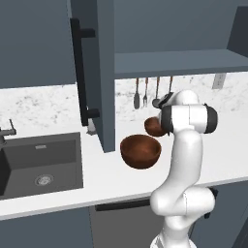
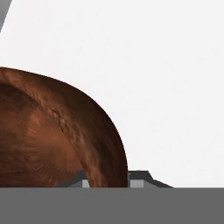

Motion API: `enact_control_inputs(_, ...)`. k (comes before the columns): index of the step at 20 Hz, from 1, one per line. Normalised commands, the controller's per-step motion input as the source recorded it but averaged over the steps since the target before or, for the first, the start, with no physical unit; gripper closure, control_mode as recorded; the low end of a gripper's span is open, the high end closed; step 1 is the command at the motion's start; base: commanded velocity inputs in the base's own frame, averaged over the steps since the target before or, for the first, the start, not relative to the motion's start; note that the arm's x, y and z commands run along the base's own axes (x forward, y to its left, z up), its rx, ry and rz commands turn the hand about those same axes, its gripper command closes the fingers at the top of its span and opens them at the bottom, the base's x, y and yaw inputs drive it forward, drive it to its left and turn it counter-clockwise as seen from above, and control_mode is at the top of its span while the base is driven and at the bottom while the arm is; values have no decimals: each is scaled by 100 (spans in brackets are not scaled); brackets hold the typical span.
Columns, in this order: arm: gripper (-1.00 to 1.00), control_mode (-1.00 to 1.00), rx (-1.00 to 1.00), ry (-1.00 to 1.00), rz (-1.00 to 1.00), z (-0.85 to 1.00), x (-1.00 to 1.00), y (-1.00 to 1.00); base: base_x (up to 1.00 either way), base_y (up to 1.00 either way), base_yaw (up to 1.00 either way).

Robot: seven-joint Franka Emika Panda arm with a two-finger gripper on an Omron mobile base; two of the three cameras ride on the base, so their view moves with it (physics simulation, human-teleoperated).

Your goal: Pick up the bowls on the counter and stack them on top of one another in the open cabinet. Place the smaller bowl on top of the larger bowl.

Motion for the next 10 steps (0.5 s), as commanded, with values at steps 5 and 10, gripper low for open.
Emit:
enact_control_inputs(5,100,-100,0,-3,0,0,-29,0,0,0,0)
enact_control_inputs(10,100,-100,1,-18,-2,3,-92,-14,0,0,0)
